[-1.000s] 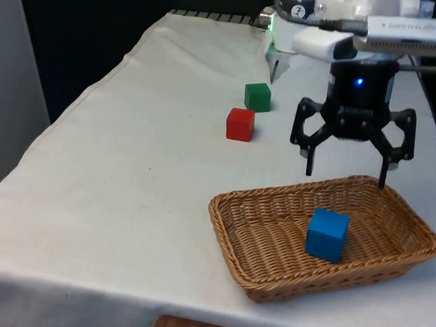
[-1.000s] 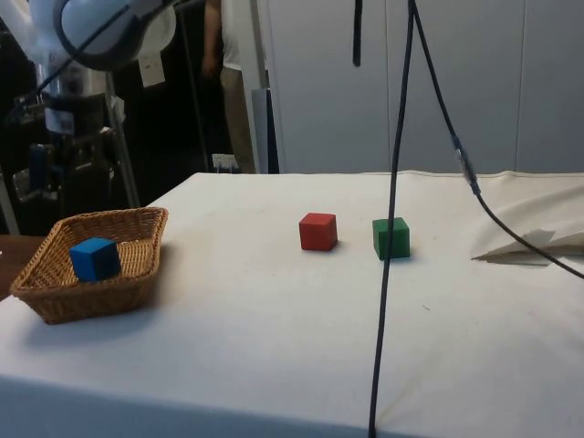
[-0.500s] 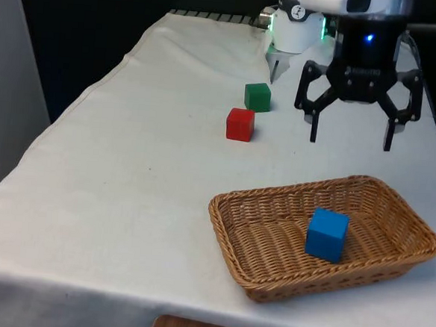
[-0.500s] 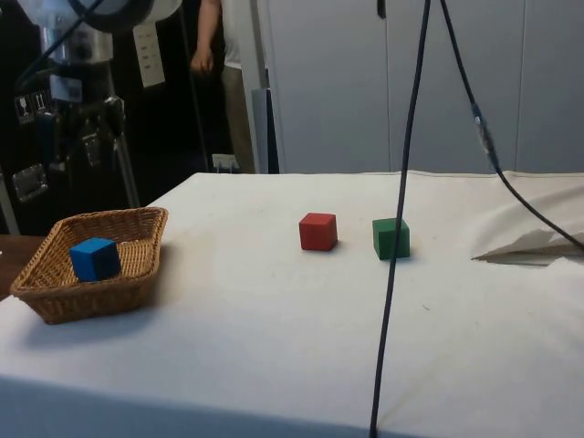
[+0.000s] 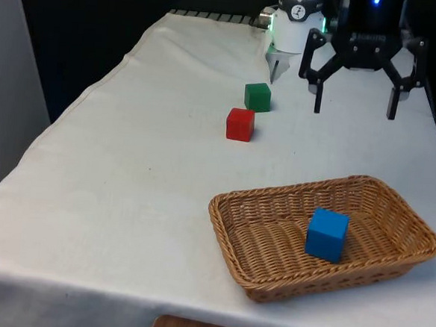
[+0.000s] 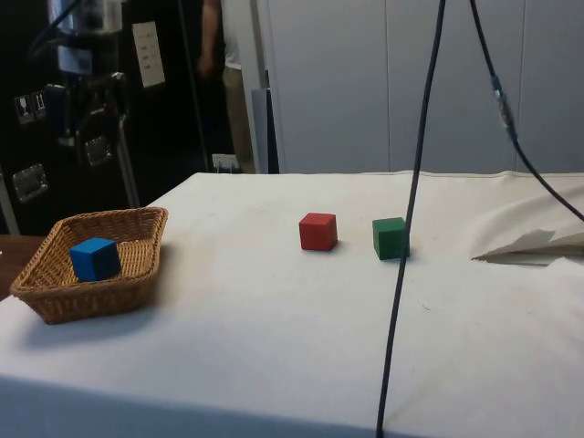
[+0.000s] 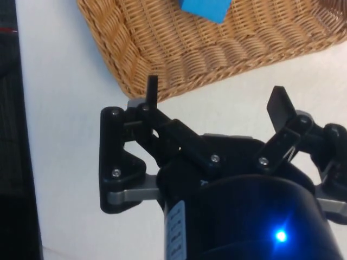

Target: Pick up the blue cube and place it into the basket.

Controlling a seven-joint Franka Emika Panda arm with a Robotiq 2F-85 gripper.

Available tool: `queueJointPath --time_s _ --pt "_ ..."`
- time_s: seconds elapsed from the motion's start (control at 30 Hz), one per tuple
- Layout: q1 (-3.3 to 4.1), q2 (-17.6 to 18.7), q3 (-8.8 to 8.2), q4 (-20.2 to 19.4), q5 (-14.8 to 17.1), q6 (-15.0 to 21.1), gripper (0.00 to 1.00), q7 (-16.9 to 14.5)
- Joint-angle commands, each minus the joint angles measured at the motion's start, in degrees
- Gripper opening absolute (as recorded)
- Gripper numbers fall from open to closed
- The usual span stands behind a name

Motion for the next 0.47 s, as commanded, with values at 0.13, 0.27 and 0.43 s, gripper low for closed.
queueJointPath --time_s 0.13,0.27,0.43 --pt "-0.17 -2.18 0.4 -2.29 0.4 0.69 1.0 -0.92" --pt "-0.23 -3.55 0.52 -3.78 0.46 1.03 1.0 -1.43" --pt "-0.11 -3.95 0.34 -4.47 0.23 0.97 1.0 -1.38"
